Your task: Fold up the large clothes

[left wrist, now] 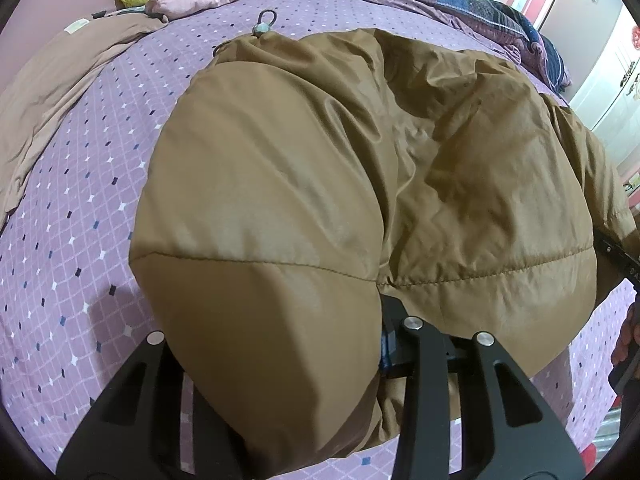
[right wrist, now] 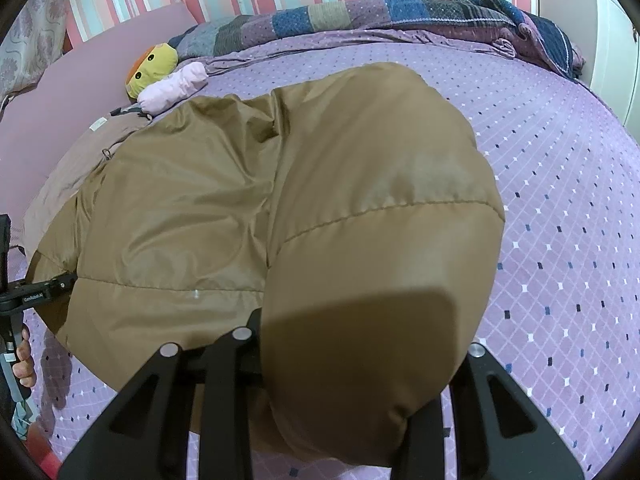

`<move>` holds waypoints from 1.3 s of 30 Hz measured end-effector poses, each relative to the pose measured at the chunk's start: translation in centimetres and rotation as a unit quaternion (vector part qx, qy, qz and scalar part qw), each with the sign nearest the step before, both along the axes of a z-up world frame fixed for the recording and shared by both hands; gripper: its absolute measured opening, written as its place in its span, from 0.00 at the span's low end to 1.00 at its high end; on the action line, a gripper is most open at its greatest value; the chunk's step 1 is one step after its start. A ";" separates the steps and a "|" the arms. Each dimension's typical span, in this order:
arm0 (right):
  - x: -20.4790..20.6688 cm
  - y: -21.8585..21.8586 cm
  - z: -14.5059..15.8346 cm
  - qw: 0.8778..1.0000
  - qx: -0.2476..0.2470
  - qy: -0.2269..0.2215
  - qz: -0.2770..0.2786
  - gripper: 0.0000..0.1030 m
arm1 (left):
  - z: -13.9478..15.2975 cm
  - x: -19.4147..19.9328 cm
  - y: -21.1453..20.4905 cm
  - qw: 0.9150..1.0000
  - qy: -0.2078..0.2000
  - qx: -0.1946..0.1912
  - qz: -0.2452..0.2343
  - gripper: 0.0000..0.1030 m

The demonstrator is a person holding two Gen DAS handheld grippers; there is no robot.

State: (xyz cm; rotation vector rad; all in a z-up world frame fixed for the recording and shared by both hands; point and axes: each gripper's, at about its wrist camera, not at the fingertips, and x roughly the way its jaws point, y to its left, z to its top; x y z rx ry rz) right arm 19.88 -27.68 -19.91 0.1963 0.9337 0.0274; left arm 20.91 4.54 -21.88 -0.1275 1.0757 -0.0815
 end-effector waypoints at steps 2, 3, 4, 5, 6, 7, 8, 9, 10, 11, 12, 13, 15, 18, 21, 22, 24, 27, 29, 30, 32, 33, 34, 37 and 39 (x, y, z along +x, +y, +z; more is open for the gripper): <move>0.2 -0.3 -0.1 1.000 0.011 0.000 -0.004 0.31 | 0.2 0.3 -0.3 1.000 0.000 0.000 0.001 0.37; 0.2 -0.4 -0.2 1.000 0.017 0.000 -0.006 0.31 | 0.3 0.3 -0.4 1.000 -0.001 -0.001 0.001 0.37; 0.4 -0.7 -0.2 1.000 0.025 0.000 -0.009 0.31 | 0.5 0.5 -0.5 1.000 -0.001 -0.002 0.001 0.37; 0.6 -0.9 -0.2 0.999 0.030 0.000 -0.010 0.31 | 0.7 0.6 -0.7 1.000 -0.002 -0.002 0.001 0.37; 0.7 -1.1 -0.1 0.999 0.035 -0.001 -0.009 0.31 | 0.9 0.7 -0.8 1.000 -0.003 -0.003 0.001 0.36; 0.9 -1.2 0.0 0.999 0.038 -0.002 -0.008 0.31 | 1.2 0.8 -1.1 1.000 -0.006 -0.002 -0.001 0.36; 1.1 -1.3 0.2 0.999 0.040 -0.004 -0.005 0.31 | 1.6 1.0 -1.5 1.000 -0.009 0.000 -0.003 0.35; 1.3 -1.4 0.4 0.999 0.041 -0.006 -0.003 0.31 | 2.0 1.1 -1.9 1.000 -0.011 0.003 -0.005 0.35; 1.5 -1.6 0.5 0.999 0.042 -0.008 -0.001 0.31 | 2.4 1.2 -2.3 1.000 -0.013 0.005 -0.007 0.34; 1.7 -1.6 0.7 0.999 0.043 -0.010 -0.001 0.31 | 2.8 1.4 -2.8 1.000 -0.015 0.006 -0.008 0.34; 1.9 -1.7 0.9 0.999 0.044 -0.013 -0.001 0.31 | 3.2 1.5 -3.2 1.000 -0.018 0.007 -0.010 0.34; 2.1 -1.9 1.2 0.999 0.047 -0.018 -0.002 0.30 | 3.5 1.6 -3.6 1.000 -0.020 0.009 -0.010 0.34; 2.6 -2.1 2.1 0.998 0.049 -0.028 0.001 0.30 | 4.4 1.9 -4.6 1.000 -0.026 0.011 -0.009 0.33; 2.9 -2.2 4.1 0.998 0.039 -0.051 0.012 0.30 | 5.7 2.1 -5.7 0.999 -0.037 0.004 -0.005 0.32; 2.7 -3.0 6.1 0.997 0.033 -0.074 0.015 0.29 | 6.7 2.3 -7.2 0.999 -0.044 0.003 -0.007 0.31; 2.5 -3.6 6.9 0.996 0.028 -0.083 0.014 0.29 | 7.2 2.2 -8.2 0.999 -0.048 0.003 -0.010 0.31; 2.2 -4.5 8.2 0.995 0.019 -0.096 0.011 0.29 | 7.6 2.0 -9.7 0.999 -0.052 -0.002 -0.016 0.31; 1.0 -6.6 9.7 0.994 0.004 -0.109 0.001 0.29 | 8.1 1.5 -12.3 0.998 -0.057 -0.011 -0.025 0.30; -0.4 -8.4 10.4 0.993 -0.010 -0.114 -0.007 0.29 | 8.2 1.0 -14.2 0.997 -0.060 -0.021 -0.031 0.30; -1.1 -9.2 10.5 0.993 -0.014 -0.115 -0.012 0.29 | 8.3 0.7 -15.5 0.997 -0.061 -0.025 -0.038 0.30; -2.8 -11.3 10.6 0.993 -0.015 -0.114 -0.028 0.29 | 8.4 0.1 -17.8 0.996 -0.062 -0.025 -0.053 0.30; -3.7 -12.5 10.6 0.993 -0.015 -0.114 -0.037 0.29 | 8.5 -0.3 -19.0 0.996 -0.062 -0.024 -0.061 0.30; -4.7 -13.5 10.5 0.992 -0.016 -0.113 -0.045 0.29 | 8.5 -0.6 -19.8 0.996 -0.063 -0.023 -0.067 0.30; -6.8 -15.9 10.2 0.992 -0.015 -0.112 -0.063 0.29 | 8.9 -1.9 -23.2 0.994 -0.068 -0.017 -0.089 0.30; -8.3 -17.7 9.8 0.991 -0.009 -0.113 -0.075 0.29 | 9.1 -2.7 -25.0 0.993 -0.069 -0.012 -0.097 0.30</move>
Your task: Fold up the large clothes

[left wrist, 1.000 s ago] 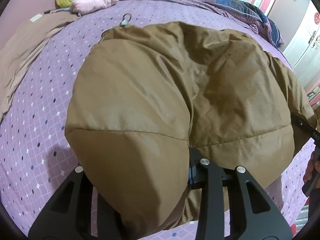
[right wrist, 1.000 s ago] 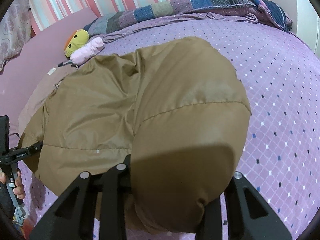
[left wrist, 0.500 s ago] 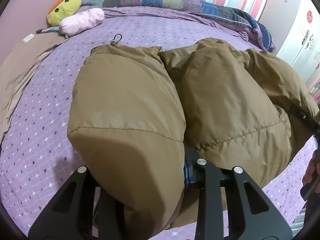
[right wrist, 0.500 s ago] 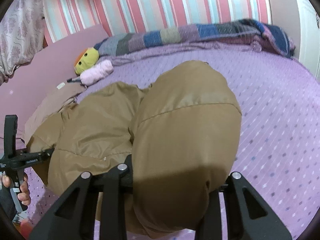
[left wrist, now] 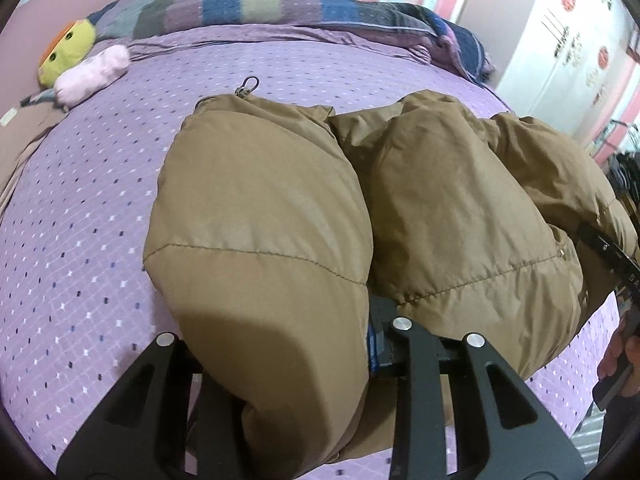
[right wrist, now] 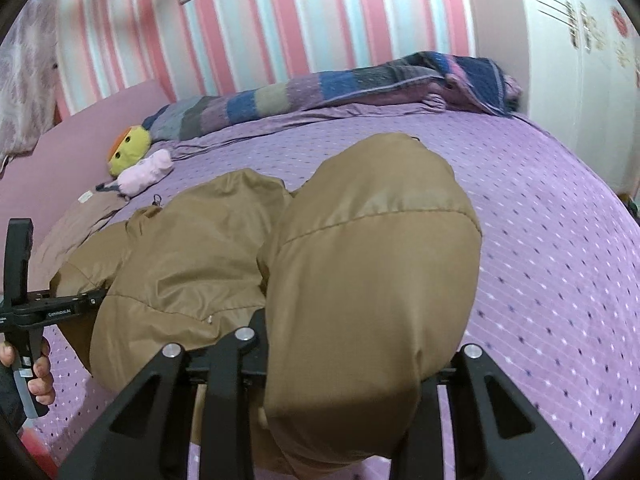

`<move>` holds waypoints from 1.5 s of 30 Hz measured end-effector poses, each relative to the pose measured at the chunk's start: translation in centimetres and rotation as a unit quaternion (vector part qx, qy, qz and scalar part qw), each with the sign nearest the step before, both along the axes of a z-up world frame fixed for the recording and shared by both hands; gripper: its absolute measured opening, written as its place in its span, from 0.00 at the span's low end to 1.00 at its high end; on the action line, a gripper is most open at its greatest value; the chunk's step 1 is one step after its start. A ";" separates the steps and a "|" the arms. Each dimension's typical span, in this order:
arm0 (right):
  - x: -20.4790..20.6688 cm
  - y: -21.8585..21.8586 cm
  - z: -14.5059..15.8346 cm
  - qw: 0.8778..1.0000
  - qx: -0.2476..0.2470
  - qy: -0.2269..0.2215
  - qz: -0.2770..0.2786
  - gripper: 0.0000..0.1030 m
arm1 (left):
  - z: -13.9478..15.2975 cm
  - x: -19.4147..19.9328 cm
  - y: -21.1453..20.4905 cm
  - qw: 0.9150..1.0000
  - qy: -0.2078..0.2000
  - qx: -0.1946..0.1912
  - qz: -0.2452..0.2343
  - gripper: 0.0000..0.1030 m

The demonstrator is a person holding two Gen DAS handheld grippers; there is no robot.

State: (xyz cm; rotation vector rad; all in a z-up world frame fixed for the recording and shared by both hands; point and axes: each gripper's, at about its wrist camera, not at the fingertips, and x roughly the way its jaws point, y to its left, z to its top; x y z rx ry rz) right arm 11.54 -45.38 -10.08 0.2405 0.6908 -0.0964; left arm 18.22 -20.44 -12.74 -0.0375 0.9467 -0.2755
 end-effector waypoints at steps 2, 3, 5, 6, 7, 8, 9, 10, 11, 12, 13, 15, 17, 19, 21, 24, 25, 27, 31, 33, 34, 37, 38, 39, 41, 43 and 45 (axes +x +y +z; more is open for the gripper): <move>-1.1 -0.9 -0.2 1.000 0.000 -0.001 -0.006 0.29 | 0.2 -0.6 -1.1 1.000 -0.002 0.005 -0.006 0.30; -1.7 -1.2 -0.4 1.000 -0.002 -0.001 -0.006 0.29 | 0.3 -1.2 -1.7 1.000 -0.005 0.010 -0.009 0.30; -2.5 -1.8 -0.6 1.000 0.000 -0.002 -0.007 0.29 | 0.6 -1.7 -2.3 1.000 -0.008 0.015 -0.012 0.30; -2.9 -2.0 -0.8 1.000 0.003 -0.003 -0.007 0.29 | 0.6 -2.3 -2.4 1.000 -0.011 0.017 -0.012 0.30; -3.2 -2.2 -1.1 1.000 0.009 -0.005 -0.006 0.29 | 0.7 -2.4 -2.7 1.000 -0.012 0.019 -0.011 0.30; -3.6 -2.3 -1.2 1.000 0.011 -0.006 -0.006 0.29 | 0.6 -2.7 -2.5 1.000 -0.013 0.021 -0.010 0.29; -3.9 -2.3 -1.5 1.000 0.013 -0.007 -0.003 0.29 | 0.6 -3.3 -2.3 1.000 -0.016 0.023 -0.006 0.29; -3.9 -2.0 -1.7 1.000 0.013 -0.007 -0.001 0.29 | 0.6 -3.1 -2.2 1.000 -0.017 0.024 -0.003 0.29; -4.2 -1.8 -2.0 1.000 0.013 -0.007 0.003 0.29 | 0.6 -3.3 -2.2 1.000 -0.017 0.023 0.001 0.29; -4.1 -1.6 -2.1 1.000 0.013 -0.006 0.006 0.29 | 0.5 -3.4 -2.1 1.000 -0.018 0.024 0.005 0.29; -4.2 -1.5 -2.4 1.000 0.012 -0.006 0.008 0.29 | 0.3 -3.3 -2.1 0.999 -0.018 0.025 0.006 0.29; -4.6 -1.4 -2.9 1.000 0.008 -0.002 0.011 0.29 | -0.1 -2.3 -2.6 0.999 -0.018 0.030 0.008 0.29; -4.7 -1.7 -3.6 1.000 0.005 0.008 0.009 0.29 | -0.9 -1.9 -2.7 0.999 -0.010 0.033 0.013 0.29; -4.7 -2.0 -4.3 1.000 0.005 0.017 0.006 0.29 | -1.6 -1.6 -2.6 0.999 -0.005 0.040 0.019 0.29; -4.8 -2.3 -5.3 1.000 0.000 0.030 0.002 0.29 | -2.2 -1.4 -2.3 0.999 -0.002 0.043 0.020 0.29; -5.1 -2.7 -6.4 0.999 -0.003 0.044 -0.004 0.29 | -2.6 -1.2 -1.6 0.999 0.001 0.039 0.022 0.29; -5.2 -2.8 -6.6 0.999 -0.003 0.047 -0.005 0.29 | -2.8 -1.0 -1.5 0.999 0.002 0.039 0.022 0.29; -5.3 -3.1 -7.1 0.999 -0.003 0.052 -0.007 0.29 | -3.2 -0.2 -1.8 0.999 0.003 0.042 0.022 0.30; -5.1 -3.1 -7.5 0.998 -0.010 0.064 -0.006 0.29 | -3.9 -0.5 -1.0 0.999 0.006 0.038 0.026 0.30; -5.0 -3.4 -7.8 0.997 -0.012 0.072 -0.006 0.30 | -4.4 -0.3 -0.2 0.999 0.010 0.034 0.032 0.31; -4.9 -3.5 -7.9 0.997 -0.011 0.075 -0.007 0.30 | -4.7 -0.7 0.2 0.999 0.011 0.034 0.034 0.31; -5.0 -3.9 -8.6 0.996 -0.007 0.083 -0.012 0.32 | -5.7 -0.3 1.0 0.998 0.022 0.030 0.043 0.32; -5.0 -4.0 -8.7 0.996 -0.005 0.086 -0.014 0.34 | -5.7 -0.5 1.2 0.998 0.025 0.027 0.044 0.33; -5.0 -4.1 -8.8 0.996 -0.002 0.088 -0.015 0.35 | -5.8 -0.3 1.4 0.998 0.027 0.024 0.044 0.34; -5.0 -4.4 -8.8 0.996 0.008 0.090 -0.014 0.36 | -5.9 -0.1 1.5 0.998 0.029 0.022 0.043 0.36; -4.9 -4.8 -8.6 0.996 0.014 0.091 -0.011 0.37 | -5.9 0.0 1.8 0.999 0.032 0.018 0.040 0.37; -5.0 -5.0 -8.5 0.996 0.021 0.091 -0.009 0.37 | -6.1 0.5 2.0 0.999 0.035 0.012 0.036 0.38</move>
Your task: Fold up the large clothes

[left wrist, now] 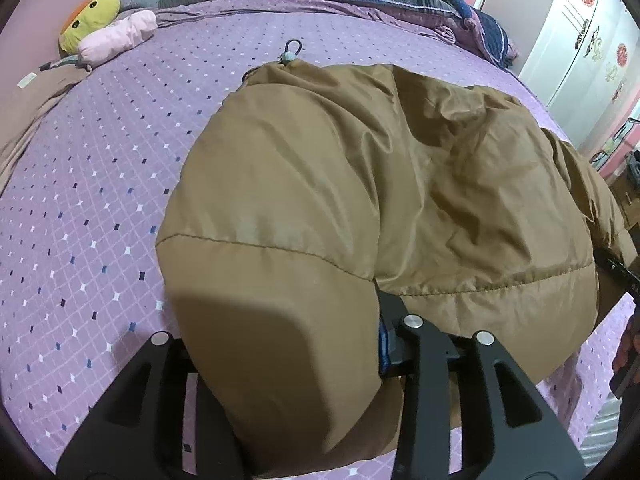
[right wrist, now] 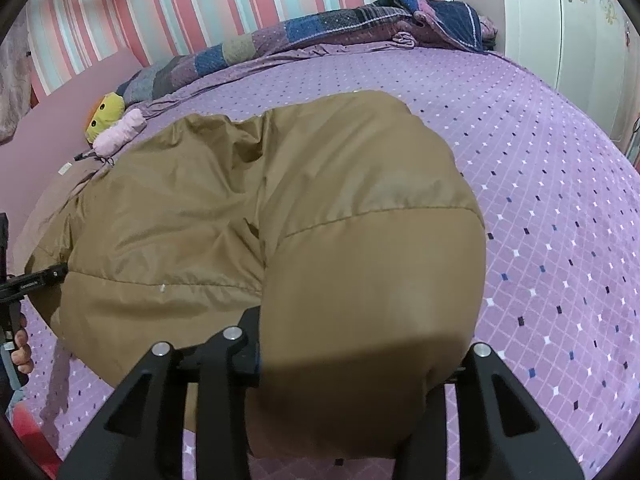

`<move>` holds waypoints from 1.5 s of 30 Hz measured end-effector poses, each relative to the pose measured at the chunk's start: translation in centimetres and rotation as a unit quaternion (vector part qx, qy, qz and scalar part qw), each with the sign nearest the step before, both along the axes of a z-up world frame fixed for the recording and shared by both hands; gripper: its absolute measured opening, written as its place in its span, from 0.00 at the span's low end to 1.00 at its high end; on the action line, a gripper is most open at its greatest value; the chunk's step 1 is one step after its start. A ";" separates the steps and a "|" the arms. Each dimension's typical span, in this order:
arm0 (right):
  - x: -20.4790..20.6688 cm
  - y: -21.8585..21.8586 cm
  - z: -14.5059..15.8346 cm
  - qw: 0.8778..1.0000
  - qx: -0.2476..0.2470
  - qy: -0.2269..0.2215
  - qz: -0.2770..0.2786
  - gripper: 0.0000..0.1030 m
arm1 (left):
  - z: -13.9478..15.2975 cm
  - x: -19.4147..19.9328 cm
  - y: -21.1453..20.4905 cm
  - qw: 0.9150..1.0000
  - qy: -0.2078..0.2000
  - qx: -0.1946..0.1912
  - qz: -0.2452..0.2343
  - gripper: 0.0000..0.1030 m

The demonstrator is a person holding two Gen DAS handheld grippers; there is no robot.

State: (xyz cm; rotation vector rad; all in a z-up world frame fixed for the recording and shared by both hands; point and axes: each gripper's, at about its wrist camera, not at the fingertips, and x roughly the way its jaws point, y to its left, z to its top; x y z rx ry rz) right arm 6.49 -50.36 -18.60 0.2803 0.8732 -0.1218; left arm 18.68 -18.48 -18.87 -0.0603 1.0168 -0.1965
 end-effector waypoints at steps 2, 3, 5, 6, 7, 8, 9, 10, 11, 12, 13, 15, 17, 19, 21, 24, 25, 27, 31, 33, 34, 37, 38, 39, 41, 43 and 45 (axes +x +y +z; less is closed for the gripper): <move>-0.1 -0.1 -0.1 1.000 0.006 0.001 -0.001 0.39 | -0.2 -0.1 0.5 1.000 0.000 -0.001 -0.004 0.40; -0.2 -0.2 -0.2 1.000 0.008 0.001 -0.003 0.41 | -0.4 -0.4 0.8 1.000 -0.001 -0.001 -0.006 0.42; -0.4 -0.5 -0.5 1.000 0.013 0.000 -0.007 0.43 | -0.7 -0.3 1.0 1.000 -0.002 0.001 -0.008 0.45; -0.5 -0.6 -0.7 1.000 0.018 0.000 -0.010 0.46 | -0.9 -0.3 1.2 1.000 -0.001 0.001 -0.008 0.48; -0.6 -0.9 -1.0 0.999 0.030 0.001 -0.013 0.48 | -1.0 -0.2 1.4 1.000 0.000 0.001 -0.008 0.53; -0.6 -1.1 -1.1 0.999 0.036 0.002 -0.015 0.49 | -1.3 -0.1 1.6 1.000 0.002 0.002 -0.005 0.56; -0.8 -1.3 -1.4 0.999 0.043 0.000 -0.018 0.51 | -1.5 0.1 1.7 1.000 0.003 0.002 -0.004 0.60; -0.8 -1.4 -1.6 0.999 0.045 0.001 -0.019 0.52 | -1.8 0.4 1.7 1.000 0.007 0.001 -0.003 0.62; -0.8 -1.4 -1.8 0.999 0.046 0.004 -0.021 0.54 | -1.9 0.6 1.7 1.000 0.008 0.000 -0.002 0.62; -0.7 -1.3 -1.9 0.999 0.043 0.008 -0.021 0.55 | -1.9 0.7 1.6 1.000 0.007 0.004 -0.001 0.63; -0.7 -1.2 -1.9 0.999 0.038 0.011 -0.021 0.55 | -1.8 0.7 1.3 1.000 0.005 0.011 0.000 0.64; -0.6 -1.1 -1.7 0.999 0.031 0.015 -0.020 0.57 | -1.6 0.8 0.8 1.000 0.003 0.022 0.001 0.65; -0.5 -1.3 -1.7 0.999 0.031 0.021 -0.021 0.61 | -1.5 0.9 0.5 1.000 0.007 0.030 0.002 0.66; -0.5 -1.8 -1.9 0.998 0.040 0.034 -0.023 0.64 | -1.5 1.0 0.6 1.000 0.012 0.026 0.002 0.68; -0.8 -1.9 -1.9 0.998 0.041 0.036 -0.024 0.67 | -1.5 0.8 0.7 1.000 0.011 0.028 0.001 0.70; -1.3 -2.2 -2.0 0.998 0.041 0.036 -0.028 0.70 | -1.7 0.5 1.2 1.000 0.010 0.027 -0.003 0.71; -1.4 -2.4 -2.0 0.998 0.044 0.037 -0.029 0.71 | -1.7 0.5 1.3 1.000 0.013 0.025 -0.003 0.71; -1.7 -2.6 -2.0 0.998 0.048 0.039 -0.031 0.73 | -1.8 0.4 1.6 1.000 0.019 0.019 -0.004 0.71; -2.4 -3.4 -1.6 0.998 0.045 0.036 -0.031 0.75 | -1.8 -0.3 2.2 1.000 0.023 0.021 -0.006 0.77; -2.9 -4.0 -1.3 0.998 0.041 0.031 -0.033 0.78 | -1.3 -1.0 2.5 0.999 0.005 0.049 0.006 0.89; -3.2 -4.2 -1.0 0.998 0.037 0.026 -0.036 0.78 | -1.0 -1.3 2.8 0.998 -0.009 0.062 0.010 0.93; -3.5 -4.3 0.1 0.999 0.023 0.018 -0.037 0.78 | -0.4 -1.8 3.5 0.997 -0.019 0.072 0.010 0.93; -3.6 -4.2 0.4 0.999 0.014 0.015 -0.036 0.78 | -0.3 -1.8 3.6 0.997 -0.021 0.075 0.010 0.93; -3.7 -4.1 0.9 0.999 0.003 0.010 -0.035 0.78 | -0.1 -1.8 3.7 0.997 -0.023 0.078 0.010 0.93; -4.2 -4.2 2.3 0.999 -0.010 -0.012 -0.046 0.80 | 0.7 -1.7 3.5 0.996 -0.038 0.085 0.014 0.93; -4.8 -4.9 3.8 0.997 -0.008 -0.036 -0.063 0.86 | 2.0 -1.3 3.5 0.995 -0.055 0.075 0.022 0.93; -4.5 -5.9 5.2 0.996 -0.010 -0.051 -0.078 0.86 | 3.1 -0.3 3.6 0.996 -0.066 0.052 0.031 0.94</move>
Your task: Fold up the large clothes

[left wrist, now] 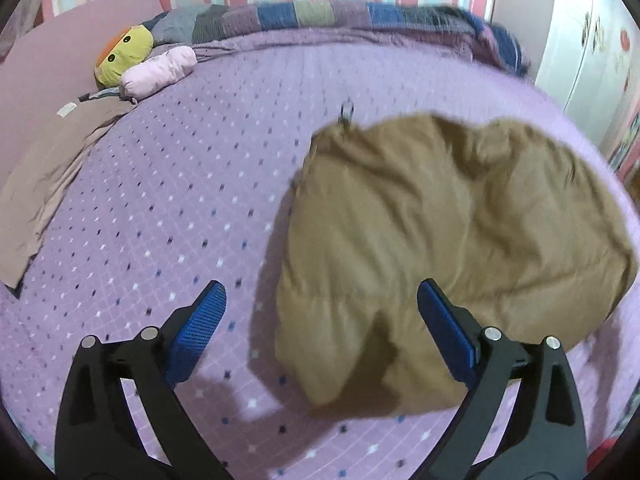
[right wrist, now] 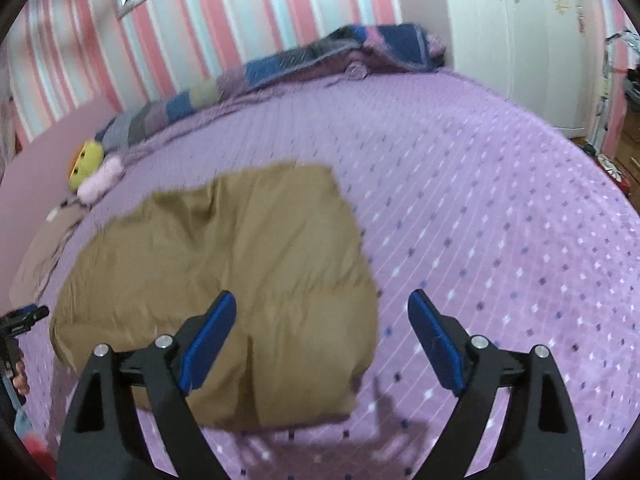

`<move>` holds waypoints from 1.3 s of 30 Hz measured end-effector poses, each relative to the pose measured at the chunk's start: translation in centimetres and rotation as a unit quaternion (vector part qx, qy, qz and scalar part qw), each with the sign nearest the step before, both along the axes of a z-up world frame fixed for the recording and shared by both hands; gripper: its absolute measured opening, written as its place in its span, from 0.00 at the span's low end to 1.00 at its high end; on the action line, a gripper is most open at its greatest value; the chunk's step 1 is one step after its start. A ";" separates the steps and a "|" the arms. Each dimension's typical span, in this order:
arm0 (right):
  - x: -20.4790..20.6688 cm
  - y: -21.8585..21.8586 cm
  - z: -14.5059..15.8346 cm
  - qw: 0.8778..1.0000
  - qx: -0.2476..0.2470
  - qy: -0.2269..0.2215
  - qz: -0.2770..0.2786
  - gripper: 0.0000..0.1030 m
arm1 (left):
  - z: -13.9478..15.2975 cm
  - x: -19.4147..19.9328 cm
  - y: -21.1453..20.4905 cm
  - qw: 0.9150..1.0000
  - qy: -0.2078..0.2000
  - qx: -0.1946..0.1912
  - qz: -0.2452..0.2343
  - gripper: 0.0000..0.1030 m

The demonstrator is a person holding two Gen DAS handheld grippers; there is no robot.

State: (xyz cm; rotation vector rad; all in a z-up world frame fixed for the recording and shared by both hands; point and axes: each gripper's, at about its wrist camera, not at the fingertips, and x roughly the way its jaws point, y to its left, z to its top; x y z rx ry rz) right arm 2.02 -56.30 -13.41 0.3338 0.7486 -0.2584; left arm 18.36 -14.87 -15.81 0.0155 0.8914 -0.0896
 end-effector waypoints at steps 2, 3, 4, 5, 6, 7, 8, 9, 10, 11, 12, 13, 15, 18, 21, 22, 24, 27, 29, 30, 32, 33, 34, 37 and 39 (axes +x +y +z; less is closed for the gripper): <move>1.1 -0.2 0.7 1.000 -0.006 -0.002 0.001 0.86 | 0.6 1.5 -0.2 1.000 -0.008 -0.011 0.009 0.94; 2.2 0.0 0.8 1.000 -0.012 -0.002 0.003 0.86 | 0.7 2.0 -0.3 1.000 -0.010 -0.015 0.012 0.95; 3.0 0.3 0.9 1.000 -0.016 -0.001 0.005 0.86 | 0.9 2.8 -0.8 1.000 -0.011 -0.019 0.016 0.95; 4.6 0.9 0.8 1.000 -0.020 0.001 0.008 0.86 | 1.0 3.6 -1.4 1.000 -0.010 -0.023 0.020 0.95; 5.8 1.5 0.6 1.000 -0.020 0.002 0.011 0.86 | 1.0 4.5 -2.0 0.999 -0.008 -0.025 0.023 0.95; 6.7 2.1 0.4 1.000 -0.022 0.003 0.015 0.86 | 0.9 5.3 -2.7 0.999 -0.006 -0.028 0.024 0.95; 8.2 2.9 0.1 1.000 -0.025 0.006 0.018 0.86 | 0.8 6.2 -3.7 0.999 -0.004 -0.028 0.022 0.95; 9.8 3.6 -0.4 0.999 -0.028 0.012 0.021 0.86 | 0.8 7.2 -4.8 1.000 -0.007 -0.020 0.021 0.95; 11.0 4.0 -0.7 0.999 -0.030 0.016 0.022 0.86 | 0.7 8.0 -5.6 1.000 -0.009 -0.015 0.020 0.95; 12.6 4.6 -1.1 0.999 -0.028 0.020 0.025 0.86 | 0.5 9.0 -6.7 1.000 -0.010 -0.008 0.019 0.95; 14.2 5.2 -1.6 0.999 -0.023 0.022 0.033 0.86 | 0.2 10.1 -7.6 1.000 -0.011 -0.003 0.023 0.95; 15.2 5.6 -1.9 0.999 -0.023 0.023 0.037 0.86 | -0.2 11.1 -8.4 1.000 -0.008 -0.004 0.024 0.95; 17.7 6.6 -2.9 0.998 -0.037 0.030 0.043 0.86 | -1.3 12.9 -9.4 1.000 -0.003 0.000 0.029 0.95; 20.0 6.3 -4.5 0.996 -0.058 0.050 0.045 0.86 | -4.0 15.3 -10.2 0.998 -0.003 0.043 0.042 0.95; 20.8 4.5 -6.4 0.995 -0.066 0.065 0.031 0.86 | -6.1 16.4 -9.0 0.998 -0.001 0.046 0.052 0.96; 20.7 4.0 -6.7 0.996 -0.061 0.065 0.029 0.86 | -6.3 16.6 -8.5 0.998 -0.004 0.040 0.056 0.97; 20.7 2.4 -7.7 0.997 -0.040 0.060 0.022 0.89 | -6.5 17.0 -7.7 0.997 -0.014 0.037 0.065 0.97; 20.7 0.7 -8.8 0.998 -0.019 0.055 0.009 0.92 | -7.2 18.2 -5.9 0.997 -0.012 0.026 0.075 0.97; 20.7 -0.1 -9.2 0.999 -0.003 0.047 0.005 0.92 | -7.5 18.7 -4.8 0.997 -0.005 0.009 0.074 0.97; 20.5 -0.2 -9.2 0.999 -0.004 0.045 0.002 0.92 | -7.7 19.0 -4.4 0.998 -0.002 0.004 0.069 0.97; 20.1 0.1 -8.8 0.999 -0.018 0.041 -0.005 0.92 | -7.6 19.2 -4.2 0.998 -0.004 0.012 0.061 0.97; 19.9 0.2 -8.4 0.999 -0.026 0.037 -0.011 0.92 | -7.5 19.1 -3.8 0.998 -0.005 0.018 0.060 0.97; 19.5 0.2 -7.9 0.999 -0.033 0.033 -0.020 0.92 | -7.1 18.8 -3.4 0.998 -0.002 0.021 0.062 0.97; 17.5 0.2 -5.5 0.999 -0.029 0.005 -0.034 0.93 | -4.7 17.1 -1.7 0.997 0.005 -0.010 0.071 0.97; 15.6 1.4 -2.7 0.999 -0.030 -0.012 -0.023 0.94 | -1.9 14.8 -0.9 0.997 -0.023 -0.016 0.073 0.97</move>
